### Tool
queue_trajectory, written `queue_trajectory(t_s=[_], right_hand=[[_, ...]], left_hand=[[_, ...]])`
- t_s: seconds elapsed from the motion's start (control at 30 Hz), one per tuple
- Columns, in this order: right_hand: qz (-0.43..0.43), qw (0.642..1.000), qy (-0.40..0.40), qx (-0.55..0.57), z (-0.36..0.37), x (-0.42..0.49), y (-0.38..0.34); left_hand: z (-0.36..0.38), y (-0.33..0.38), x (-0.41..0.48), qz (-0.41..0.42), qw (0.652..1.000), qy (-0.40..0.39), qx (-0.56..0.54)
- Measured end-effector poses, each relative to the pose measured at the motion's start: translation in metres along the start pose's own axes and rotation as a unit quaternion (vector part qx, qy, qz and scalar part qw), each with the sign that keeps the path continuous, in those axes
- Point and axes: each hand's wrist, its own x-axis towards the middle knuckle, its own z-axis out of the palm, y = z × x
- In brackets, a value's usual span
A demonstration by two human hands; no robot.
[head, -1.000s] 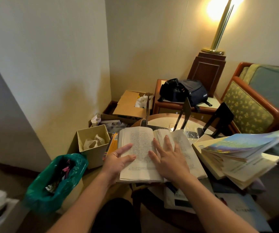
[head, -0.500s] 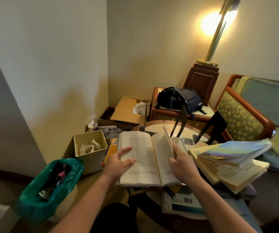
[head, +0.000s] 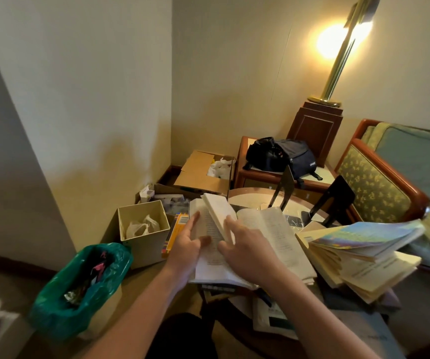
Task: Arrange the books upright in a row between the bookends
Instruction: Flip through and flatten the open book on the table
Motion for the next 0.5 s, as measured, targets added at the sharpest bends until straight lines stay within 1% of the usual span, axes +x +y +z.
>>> queue_trajectory(t_s=[0.1, 0.2, 0.23, 0.3, 0.37, 0.4, 0.5], right_hand=[[0.004, 0.999, -0.033, -0.033, 0.02, 0.001, -0.006], [0.021, 0.995, -0.069, -0.062, 0.039, 0.003, -0.004], [0.009, 0.995, -0.073, -0.074, 0.041, 0.005, 0.0], [-0.045, 0.985, -0.08, -0.146, 0.042, 0.009, 0.011], [-0.061, 0.977, -0.072, -0.191, 0.04, 0.017, 0.028], [-0.055, 0.976, -0.072, -0.196, 0.038, 0.022, 0.037], [-0.006, 0.986, -0.079, -0.145, 0.032, 0.034, 0.064]], left_hand=[[0.001, 0.004, 0.0, -0.016, 1.0, 0.008, 0.0], [0.001, 0.005, -0.003, -0.026, 0.999, -0.004, 0.025], [0.0, 0.003, -0.003, -0.021, 0.999, -0.005, 0.04], [-0.003, -0.001, -0.002, -0.004, 0.997, -0.004, 0.074], [-0.005, -0.006, 0.001, -0.002, 0.994, -0.004, 0.106], [-0.005, -0.008, 0.002, -0.007, 0.994, -0.007, 0.113], [-0.007, -0.013, 0.01, -0.015, 0.987, -0.003, 0.159]])
